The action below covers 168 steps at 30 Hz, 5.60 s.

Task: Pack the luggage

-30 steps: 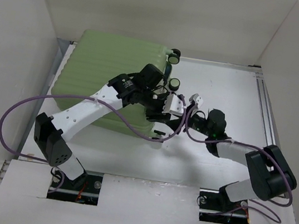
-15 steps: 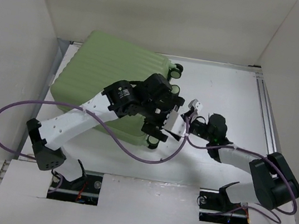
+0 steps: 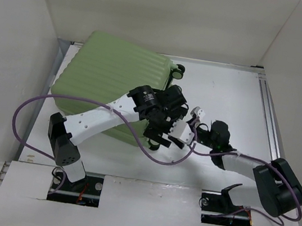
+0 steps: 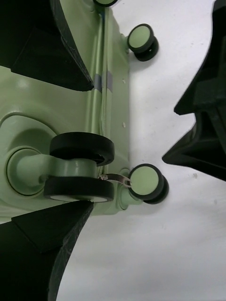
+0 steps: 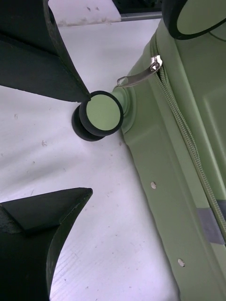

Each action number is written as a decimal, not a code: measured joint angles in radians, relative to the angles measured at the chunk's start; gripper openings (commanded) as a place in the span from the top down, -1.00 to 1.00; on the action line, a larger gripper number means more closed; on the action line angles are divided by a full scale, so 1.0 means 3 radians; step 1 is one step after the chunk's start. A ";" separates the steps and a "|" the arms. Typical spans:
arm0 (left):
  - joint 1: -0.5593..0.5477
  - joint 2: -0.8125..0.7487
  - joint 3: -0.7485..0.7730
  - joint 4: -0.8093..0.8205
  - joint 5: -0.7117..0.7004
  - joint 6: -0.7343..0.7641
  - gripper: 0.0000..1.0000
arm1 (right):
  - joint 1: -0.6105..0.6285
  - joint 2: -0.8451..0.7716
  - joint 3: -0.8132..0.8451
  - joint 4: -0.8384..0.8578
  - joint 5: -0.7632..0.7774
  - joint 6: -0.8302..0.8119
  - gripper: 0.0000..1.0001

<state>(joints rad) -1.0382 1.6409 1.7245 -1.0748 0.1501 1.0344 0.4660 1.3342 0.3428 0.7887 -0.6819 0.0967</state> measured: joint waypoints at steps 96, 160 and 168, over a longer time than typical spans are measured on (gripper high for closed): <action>0.0306 -0.0381 -0.0486 0.0210 0.0239 -0.0071 1.00 | 0.0411 0.1754 0.0876 0.1678 -0.0922 0.1987 -0.41; 0.0338 -0.0507 -0.0554 0.0298 0.0834 0.0134 1.00 | -0.0741 0.2218 0.3059 -0.1019 0.0692 0.0755 1.00; 0.0352 -0.0554 -0.0554 0.0440 0.0833 0.0184 1.00 | -0.0879 0.2633 0.3563 -0.1030 0.0248 0.1086 1.00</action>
<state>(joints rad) -0.9325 1.4746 1.5581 -0.9428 0.4000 1.0897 0.2024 2.1242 1.4117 0.4797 -0.6075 0.4225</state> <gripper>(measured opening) 0.454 0.010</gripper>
